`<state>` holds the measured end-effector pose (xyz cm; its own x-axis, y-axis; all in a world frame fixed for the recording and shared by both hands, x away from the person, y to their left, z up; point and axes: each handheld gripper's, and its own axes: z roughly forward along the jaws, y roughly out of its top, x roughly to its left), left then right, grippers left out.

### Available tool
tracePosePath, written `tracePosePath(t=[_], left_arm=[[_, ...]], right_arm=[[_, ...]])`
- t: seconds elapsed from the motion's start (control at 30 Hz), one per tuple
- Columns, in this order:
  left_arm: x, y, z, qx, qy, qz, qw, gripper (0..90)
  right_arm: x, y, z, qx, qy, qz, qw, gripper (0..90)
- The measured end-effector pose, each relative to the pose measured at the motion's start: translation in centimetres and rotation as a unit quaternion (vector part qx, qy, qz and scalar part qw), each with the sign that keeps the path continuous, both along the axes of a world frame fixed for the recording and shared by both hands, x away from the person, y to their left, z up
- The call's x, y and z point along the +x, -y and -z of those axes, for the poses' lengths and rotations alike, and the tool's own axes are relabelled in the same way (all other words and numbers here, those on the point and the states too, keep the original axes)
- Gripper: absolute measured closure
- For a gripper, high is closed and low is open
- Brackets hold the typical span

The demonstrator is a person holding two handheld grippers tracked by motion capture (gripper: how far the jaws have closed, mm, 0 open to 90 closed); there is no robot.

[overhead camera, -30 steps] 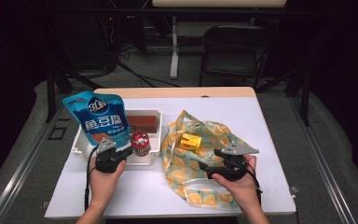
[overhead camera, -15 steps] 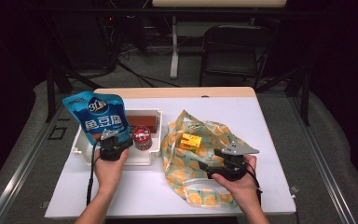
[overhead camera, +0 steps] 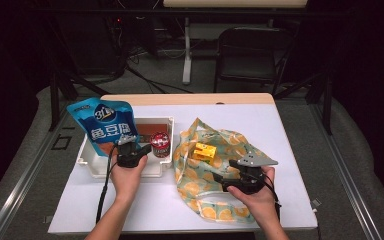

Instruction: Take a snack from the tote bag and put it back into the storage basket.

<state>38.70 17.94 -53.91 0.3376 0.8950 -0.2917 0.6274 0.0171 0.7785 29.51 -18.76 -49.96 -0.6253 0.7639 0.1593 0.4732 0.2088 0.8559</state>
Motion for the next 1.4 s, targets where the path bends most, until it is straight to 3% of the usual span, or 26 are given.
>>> tracePosePath(t=[0.23,0.33,0.73,1.1,1.4], left_arm=[[0.2,-0.2,0.1,0.002,-0.002,0.001,1.0000,90.0],[0.0,-0.3,-0.1,0.004,0.000,0.001,1.0000,85.8],[-3.8,-1.9,-1.7,-0.008,0.047,0.042,0.9980,65.9],[-5.8,-1.6,-1.9,-0.010,0.060,0.090,0.9941,60.8],[-6.1,-1.8,-1.6,-0.011,0.057,0.093,0.9940,60.2]], right_arm=[[0.2,-0.2,-0.1,0.001,0.006,0.000,1.0000,24.0],[0.6,-0.5,-0.2,0.005,0.009,0.002,0.9999,24.5],[3.3,-1.1,-0.5,-0.018,0.028,0.013,0.9994,28.8],[5.4,-2.1,-0.2,-0.035,0.035,-0.020,0.9986,27.1],[6.9,-3.0,0.3,-0.051,0.027,-0.042,0.9975,24.0]])
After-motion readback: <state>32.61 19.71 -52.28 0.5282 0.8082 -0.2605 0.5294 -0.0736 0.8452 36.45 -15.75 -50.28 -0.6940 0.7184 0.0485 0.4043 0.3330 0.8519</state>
